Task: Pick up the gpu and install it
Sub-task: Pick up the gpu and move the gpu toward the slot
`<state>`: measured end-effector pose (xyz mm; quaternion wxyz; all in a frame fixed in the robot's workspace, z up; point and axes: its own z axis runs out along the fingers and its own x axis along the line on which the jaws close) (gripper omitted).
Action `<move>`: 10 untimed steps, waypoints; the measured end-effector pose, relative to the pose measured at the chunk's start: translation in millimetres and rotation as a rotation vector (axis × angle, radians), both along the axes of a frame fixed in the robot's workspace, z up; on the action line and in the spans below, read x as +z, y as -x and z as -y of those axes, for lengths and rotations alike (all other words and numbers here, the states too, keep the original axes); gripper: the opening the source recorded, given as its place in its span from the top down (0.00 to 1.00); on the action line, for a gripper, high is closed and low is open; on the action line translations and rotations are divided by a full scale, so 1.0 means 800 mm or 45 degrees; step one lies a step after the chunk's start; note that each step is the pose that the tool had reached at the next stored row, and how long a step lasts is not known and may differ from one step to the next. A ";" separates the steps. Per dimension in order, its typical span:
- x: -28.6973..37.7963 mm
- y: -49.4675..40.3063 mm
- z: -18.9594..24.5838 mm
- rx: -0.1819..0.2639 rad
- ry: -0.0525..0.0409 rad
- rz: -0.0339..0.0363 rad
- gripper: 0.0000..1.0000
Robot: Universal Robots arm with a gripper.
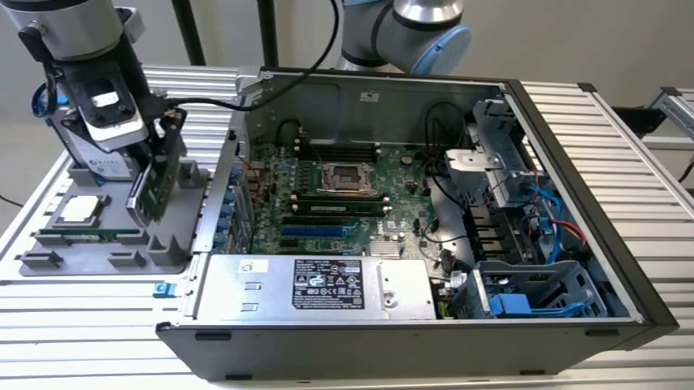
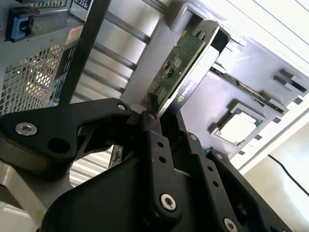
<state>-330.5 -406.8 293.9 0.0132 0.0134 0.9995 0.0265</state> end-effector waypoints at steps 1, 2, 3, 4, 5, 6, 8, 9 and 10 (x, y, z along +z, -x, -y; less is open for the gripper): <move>0.0015 0.000 0.0000 0.000 0.000 -0.0002 1.00; 0.0031 0.000 0.0000 0.000 0.000 -0.0001 1.00; 0.0044 0.000 0.0000 0.000 0.000 -0.0001 1.00; 0.0059 0.000 0.0000 0.000 0.000 0.0000 1.00; 0.0072 0.000 0.0000 0.000 0.000 0.0000 1.00; 0.0086 0.000 0.0000 0.000 0.000 0.0000 1.00; 0.0115 0.000 0.0000 0.000 0.000 0.0000 1.00; 0.0128 0.000 0.0000 0.000 0.000 -0.0001 1.00; 0.0143 0.000 0.0000 0.000 0.000 -0.0001 1.00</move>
